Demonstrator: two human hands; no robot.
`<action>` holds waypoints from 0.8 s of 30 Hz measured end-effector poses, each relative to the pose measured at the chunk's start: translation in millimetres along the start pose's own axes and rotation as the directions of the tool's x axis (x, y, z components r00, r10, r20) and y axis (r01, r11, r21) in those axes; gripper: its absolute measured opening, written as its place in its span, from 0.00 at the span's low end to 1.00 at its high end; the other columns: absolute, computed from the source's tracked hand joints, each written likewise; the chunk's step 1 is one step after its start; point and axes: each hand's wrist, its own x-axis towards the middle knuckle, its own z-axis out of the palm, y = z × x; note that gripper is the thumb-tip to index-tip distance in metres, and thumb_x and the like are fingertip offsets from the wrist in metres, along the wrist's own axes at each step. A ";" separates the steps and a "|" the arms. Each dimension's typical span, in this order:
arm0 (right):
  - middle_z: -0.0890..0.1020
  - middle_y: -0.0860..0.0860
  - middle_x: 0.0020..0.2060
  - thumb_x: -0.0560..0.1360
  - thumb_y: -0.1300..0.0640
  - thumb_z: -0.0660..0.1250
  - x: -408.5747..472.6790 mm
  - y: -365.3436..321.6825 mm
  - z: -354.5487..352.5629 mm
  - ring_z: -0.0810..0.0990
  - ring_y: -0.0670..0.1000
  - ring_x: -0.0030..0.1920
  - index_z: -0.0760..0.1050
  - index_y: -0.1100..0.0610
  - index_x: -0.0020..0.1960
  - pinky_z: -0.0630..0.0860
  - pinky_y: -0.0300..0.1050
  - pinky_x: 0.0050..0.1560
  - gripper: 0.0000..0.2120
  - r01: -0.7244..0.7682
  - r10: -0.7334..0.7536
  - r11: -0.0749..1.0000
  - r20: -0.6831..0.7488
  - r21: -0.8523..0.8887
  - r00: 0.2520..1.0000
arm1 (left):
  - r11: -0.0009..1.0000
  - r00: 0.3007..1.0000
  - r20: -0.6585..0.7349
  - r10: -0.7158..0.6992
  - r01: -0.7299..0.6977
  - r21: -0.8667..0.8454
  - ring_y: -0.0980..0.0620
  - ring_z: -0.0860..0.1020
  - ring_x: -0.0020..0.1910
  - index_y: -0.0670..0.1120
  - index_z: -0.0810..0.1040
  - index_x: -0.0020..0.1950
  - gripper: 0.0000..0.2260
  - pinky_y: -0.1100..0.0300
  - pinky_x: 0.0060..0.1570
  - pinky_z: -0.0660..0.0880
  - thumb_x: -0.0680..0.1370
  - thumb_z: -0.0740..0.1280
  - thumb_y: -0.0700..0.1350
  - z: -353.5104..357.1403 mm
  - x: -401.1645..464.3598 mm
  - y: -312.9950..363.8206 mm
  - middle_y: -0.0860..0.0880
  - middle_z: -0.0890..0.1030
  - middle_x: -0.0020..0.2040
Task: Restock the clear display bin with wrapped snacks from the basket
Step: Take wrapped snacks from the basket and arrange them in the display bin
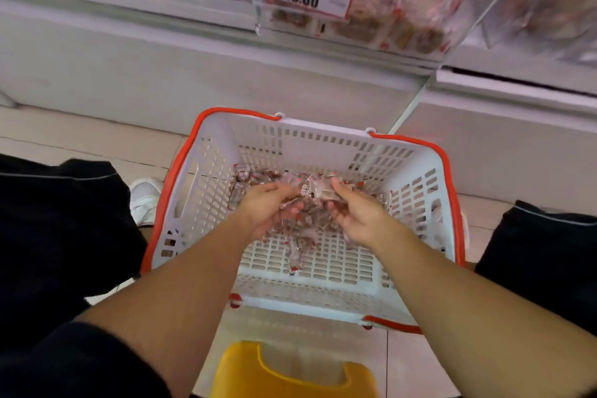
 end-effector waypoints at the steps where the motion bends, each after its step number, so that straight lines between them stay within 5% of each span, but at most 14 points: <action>1: 0.86 0.53 0.46 0.66 0.58 0.76 -5.1 -6.6 5.8 0.83 0.48 0.42 0.80 0.59 0.54 0.78 0.36 0.31 0.17 0.047 -0.047 0.999 0.002 0.012 0.999 | 1.000 0.999 0.036 0.021 -0.021 -0.016 0.50 0.84 0.37 0.35 0.79 0.54 0.10 0.66 0.29 0.78 0.75 0.71 0.37 6.4 -3.0 9.4 0.38 0.84 0.46; 5: 0.86 0.53 0.41 0.76 0.57 0.71 -34.3 -25.7 25.2 0.84 0.48 0.34 0.81 0.57 0.49 0.76 0.38 0.28 0.04 0.153 -0.152 0.988 0.058 -0.008 0.987 | 0.998 0.985 0.160 0.063 -0.060 -0.021 0.48 0.85 0.42 0.35 0.78 0.55 0.08 0.65 0.33 0.80 0.77 0.68 0.34 26.7 -18.9 35.7 0.37 0.84 0.47; 9: 0.85 0.59 0.51 0.77 0.56 0.70 -71.6 -39.0 42.8 0.84 0.55 0.43 0.79 0.63 0.61 0.81 0.47 0.43 0.16 0.326 -0.317 0.942 0.111 -0.083 0.942 | 0.996 0.938 0.347 0.022 0.011 -0.093 0.42 0.84 0.48 0.37 0.81 0.53 0.10 0.59 0.41 0.83 0.74 0.66 0.35 34.6 -48.8 65.1 0.37 0.84 0.49; 11: 0.84 0.58 0.54 0.76 0.53 0.71 -88.6 -46.2 49.8 0.84 0.58 0.52 0.79 0.58 0.64 0.81 0.52 0.53 0.18 0.498 -0.486 0.830 0.110 -0.252 0.867 | 0.988 0.906 0.421 -0.031 0.092 -0.125 0.38 0.83 0.48 0.36 0.77 0.59 0.16 0.52 0.47 0.82 0.75 0.64 0.44 40.3 -66.3 89.0 0.37 0.83 0.51; 13: 0.85 0.51 0.52 0.76 0.50 0.72 -108.3 -56.2 57.6 0.84 0.52 0.52 0.78 0.49 0.64 0.82 0.47 0.51 0.18 0.641 -0.648 0.639 0.150 -0.425 0.746 | 0.995 0.904 0.420 -0.078 0.095 -0.019 0.43 0.82 0.38 0.37 0.77 0.58 0.23 0.57 0.40 0.81 0.79 0.61 0.57 52.7 -85.0 115.9 0.39 0.82 0.47; 17: 0.85 0.44 0.44 0.73 0.47 0.74 -145.4 -75.4 77.3 0.84 0.44 0.44 0.80 0.46 0.53 0.82 0.46 0.46 0.10 0.790 -0.803 0.393 0.244 -0.470 0.544 | 0.932 0.958 0.259 0.125 -0.203 0.302 0.55 0.70 0.25 0.44 0.77 0.50 0.19 0.66 0.21 0.66 0.80 0.60 0.60 90.0 -121.9 156.9 0.48 0.74 0.33; 24: 0.83 0.51 0.43 0.66 0.39 0.75 -206.3 -158.6 114.9 0.83 0.54 0.45 0.73 0.48 0.45 0.79 0.60 0.46 0.18 0.883 -0.860 0.094 0.410 -0.460 0.305 | 0.796 0.836 0.356 0.417 -0.525 0.301 0.53 0.73 0.29 0.46 0.78 0.49 0.11 0.63 0.25 0.69 0.81 0.62 0.52 116.0 -186.8 228.3 0.42 0.74 0.40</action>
